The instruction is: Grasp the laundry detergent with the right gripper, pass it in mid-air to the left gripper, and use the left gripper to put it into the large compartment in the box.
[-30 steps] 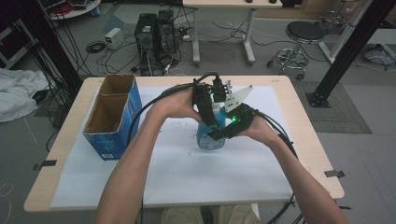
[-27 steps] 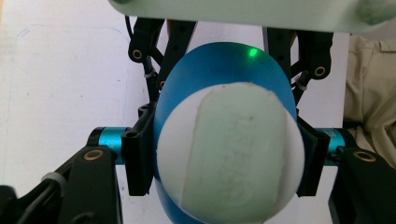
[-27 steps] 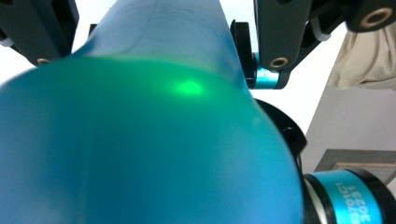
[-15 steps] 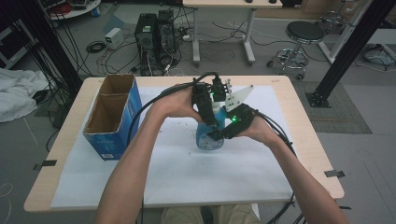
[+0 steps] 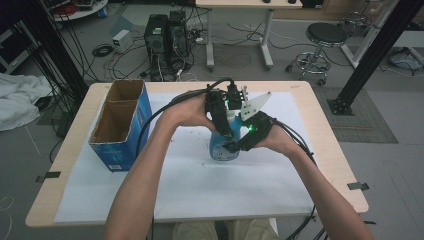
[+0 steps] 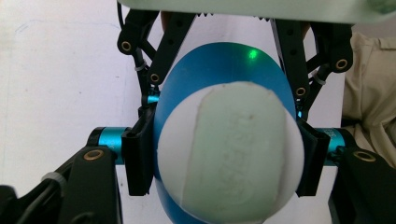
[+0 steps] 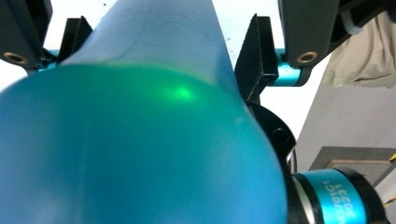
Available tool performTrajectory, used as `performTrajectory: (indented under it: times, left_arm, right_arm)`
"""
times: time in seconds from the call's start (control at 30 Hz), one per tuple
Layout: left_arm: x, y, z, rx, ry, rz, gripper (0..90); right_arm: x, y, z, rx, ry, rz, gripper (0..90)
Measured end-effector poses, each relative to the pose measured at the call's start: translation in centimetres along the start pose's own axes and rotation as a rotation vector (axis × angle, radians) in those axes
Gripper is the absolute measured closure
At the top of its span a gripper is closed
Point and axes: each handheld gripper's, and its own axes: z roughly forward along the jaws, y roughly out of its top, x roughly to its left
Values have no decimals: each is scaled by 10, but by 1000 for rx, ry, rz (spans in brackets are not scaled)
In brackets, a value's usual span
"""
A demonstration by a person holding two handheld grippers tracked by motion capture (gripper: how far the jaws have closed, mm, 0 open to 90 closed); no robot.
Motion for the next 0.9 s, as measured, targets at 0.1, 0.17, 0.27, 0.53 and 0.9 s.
performTrajectory:
  times: [0.1,0.17,0.27,0.53,0.9]
  left_arm:
    - [0,0,0,3,0,3,376]
    - [-1,0,0,9,0,0,375]
    - [-1,-1,1,13,1,-1,375]
    - [1,-5,-4,18,6,-9,376]
    - [9,-17,-27,37,17,-51,376]
  right_arm:
    - [1,1,-1,2,-5,3,282]
    - [1,1,-1,7,-7,2,272]
    - [2,1,-2,16,-17,0,240]
    - [2,1,-12,52,-43,6,216]
    - [9,-8,-43,194,-164,26,122]
